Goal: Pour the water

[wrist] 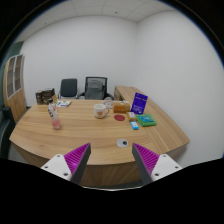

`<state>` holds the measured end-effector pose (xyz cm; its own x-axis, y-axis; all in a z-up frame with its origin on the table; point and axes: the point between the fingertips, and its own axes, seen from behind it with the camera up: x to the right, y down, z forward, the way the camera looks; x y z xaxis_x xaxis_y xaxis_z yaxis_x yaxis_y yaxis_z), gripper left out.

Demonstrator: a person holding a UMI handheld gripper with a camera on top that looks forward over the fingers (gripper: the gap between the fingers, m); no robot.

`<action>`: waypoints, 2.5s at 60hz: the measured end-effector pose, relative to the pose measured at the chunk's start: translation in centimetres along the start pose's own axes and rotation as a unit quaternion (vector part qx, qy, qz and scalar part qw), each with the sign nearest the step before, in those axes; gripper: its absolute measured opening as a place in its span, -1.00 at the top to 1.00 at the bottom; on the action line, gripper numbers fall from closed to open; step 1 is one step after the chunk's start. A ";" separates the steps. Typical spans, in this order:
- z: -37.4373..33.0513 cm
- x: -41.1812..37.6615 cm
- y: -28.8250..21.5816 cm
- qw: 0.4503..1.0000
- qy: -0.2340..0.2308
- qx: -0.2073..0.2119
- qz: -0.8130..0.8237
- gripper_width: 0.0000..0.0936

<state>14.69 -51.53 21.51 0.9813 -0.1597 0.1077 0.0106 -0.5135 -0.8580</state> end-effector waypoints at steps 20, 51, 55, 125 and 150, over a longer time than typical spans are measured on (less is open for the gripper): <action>3.2 -9.7 4.1 0.998 -0.043 -0.033 -0.026 -0.84; 18.5 -35.2 -0.8 0.993 -0.110 0.037 -0.008 -0.83; 21.6 -37.0 -2.1 0.992 -0.113 0.050 0.001 -0.81; 33.6 -34.7 -25.3 0.827 -0.325 0.100 0.447 0.46; 42.5 -23.1 -25.9 0.482 -0.366 0.030 0.795 0.46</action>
<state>-0.09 1.27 19.95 -0.4379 0.0393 -0.8981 -0.8835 -0.2035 0.4219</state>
